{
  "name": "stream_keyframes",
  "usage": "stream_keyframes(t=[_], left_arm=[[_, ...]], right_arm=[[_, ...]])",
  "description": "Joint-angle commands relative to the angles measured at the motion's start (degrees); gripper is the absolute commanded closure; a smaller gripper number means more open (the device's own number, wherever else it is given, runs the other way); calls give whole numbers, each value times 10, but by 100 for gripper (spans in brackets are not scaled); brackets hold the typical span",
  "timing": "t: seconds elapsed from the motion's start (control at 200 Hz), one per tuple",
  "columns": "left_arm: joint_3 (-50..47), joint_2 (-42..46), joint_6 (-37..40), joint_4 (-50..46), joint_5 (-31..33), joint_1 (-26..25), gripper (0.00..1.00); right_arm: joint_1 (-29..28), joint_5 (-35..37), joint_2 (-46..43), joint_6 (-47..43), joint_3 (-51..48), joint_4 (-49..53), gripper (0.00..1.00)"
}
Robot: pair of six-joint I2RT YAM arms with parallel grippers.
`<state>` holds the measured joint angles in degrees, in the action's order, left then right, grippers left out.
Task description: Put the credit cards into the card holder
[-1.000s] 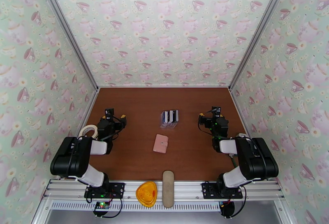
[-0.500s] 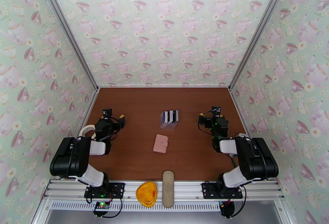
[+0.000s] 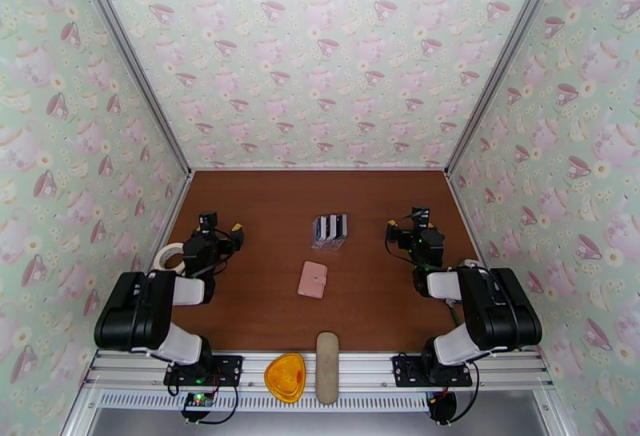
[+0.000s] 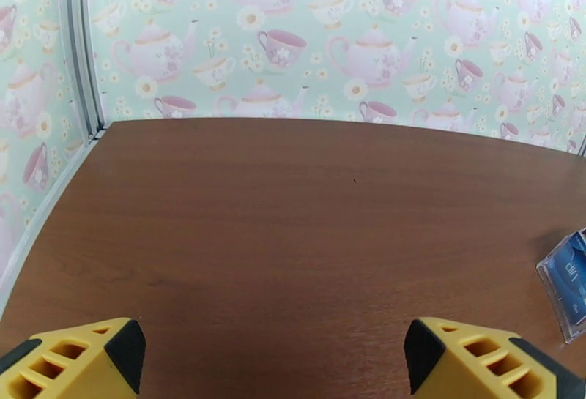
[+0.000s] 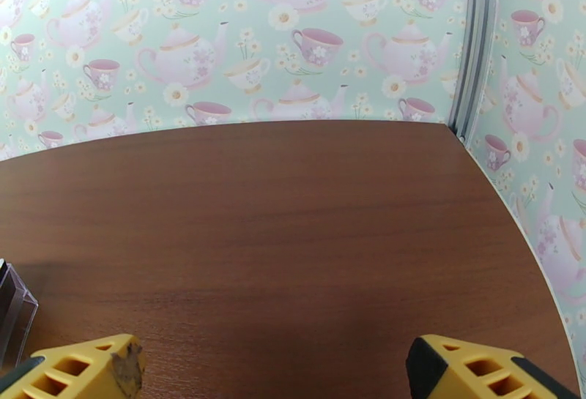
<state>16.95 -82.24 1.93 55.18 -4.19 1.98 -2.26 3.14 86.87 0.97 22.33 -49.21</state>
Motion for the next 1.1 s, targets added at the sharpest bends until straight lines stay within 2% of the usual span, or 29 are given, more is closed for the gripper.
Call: stream_keyframes(t=[0.0, 0.155, 0.346, 0.396, 0.436, 0.531, 0.616, 0.741, 0.831, 0.947, 1.097], left_arm=[[-6, 93, 28, -60, 42, -31, 0], [-10, 214, 17, -139, 125, -85, 0], [18, 286, 7, -204, 235, -208, 0], [49, 295, -14, -254, 259, -239, 0], [81, 301, -45, -312, 282, -259, 0], [142, 304, -124, -441, 331, -301, 0], [179, 297, -175, -515, 325, -318, 0], [218, 282, -259, -612, 289, -326, 0], [219, 278, -283, -635, 224, -329, 0], [209, 271, -312, -661, 158, -334, 3], [182, 258, -332, -667, 64, -335, 17]], right_arm=[[-2, 48, -51, 18, 19, 62, 0], [-5, 117, -108, 64, 87, 225, 0], [-23, 212, -106, 236, 256, 545, 0], [-38, 228, -99, 287, 312, 656, 0], [-50, 224, -96, 318, 330, 706, 0], [-122, 233, -111, 336, 326, 725, 0], [-215, 296, -127, 339, 324, 745, 0], [-315, 317, -115, 366, 354, 819, 0], [-388, 328, -105, 376, 369, 850, 0], [-457, 277, -98, 379, 367, 835, 0], [-516, 237, -57, 427, 378, 834, 0]])
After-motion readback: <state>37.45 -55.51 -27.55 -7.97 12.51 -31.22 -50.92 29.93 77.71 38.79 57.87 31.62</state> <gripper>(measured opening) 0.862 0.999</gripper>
